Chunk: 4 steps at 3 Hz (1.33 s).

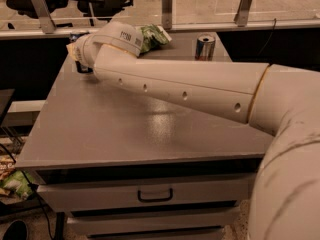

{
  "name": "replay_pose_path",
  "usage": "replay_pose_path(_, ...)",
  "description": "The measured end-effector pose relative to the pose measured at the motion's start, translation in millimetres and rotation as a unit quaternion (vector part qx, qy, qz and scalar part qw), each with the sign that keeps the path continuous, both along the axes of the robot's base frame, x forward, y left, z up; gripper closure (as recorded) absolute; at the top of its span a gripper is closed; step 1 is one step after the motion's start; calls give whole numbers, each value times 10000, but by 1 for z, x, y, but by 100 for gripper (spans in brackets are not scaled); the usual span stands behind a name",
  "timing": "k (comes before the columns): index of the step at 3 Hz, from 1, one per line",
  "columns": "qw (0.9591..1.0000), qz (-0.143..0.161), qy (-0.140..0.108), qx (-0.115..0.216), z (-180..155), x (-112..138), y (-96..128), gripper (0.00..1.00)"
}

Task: Place pepsi can upright

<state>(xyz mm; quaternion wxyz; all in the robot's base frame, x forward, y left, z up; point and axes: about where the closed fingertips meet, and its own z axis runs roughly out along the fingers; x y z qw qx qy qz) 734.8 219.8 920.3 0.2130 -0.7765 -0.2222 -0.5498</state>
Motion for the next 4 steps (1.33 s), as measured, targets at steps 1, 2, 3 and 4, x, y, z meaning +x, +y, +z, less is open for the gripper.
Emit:
replay_pose_path(1, 9996, 27, -214, 198, -3, -1, 3, 79)
replay_pose_path(2, 9991, -25, -308, 285, -12, -5, 7, 56)
replay_pose_path(3, 9985, -104, -456, 278, -26, -10, 10, 33)
replay_pose_path(4, 9977, -142, -629, 215, -30, -12, 9, 9)
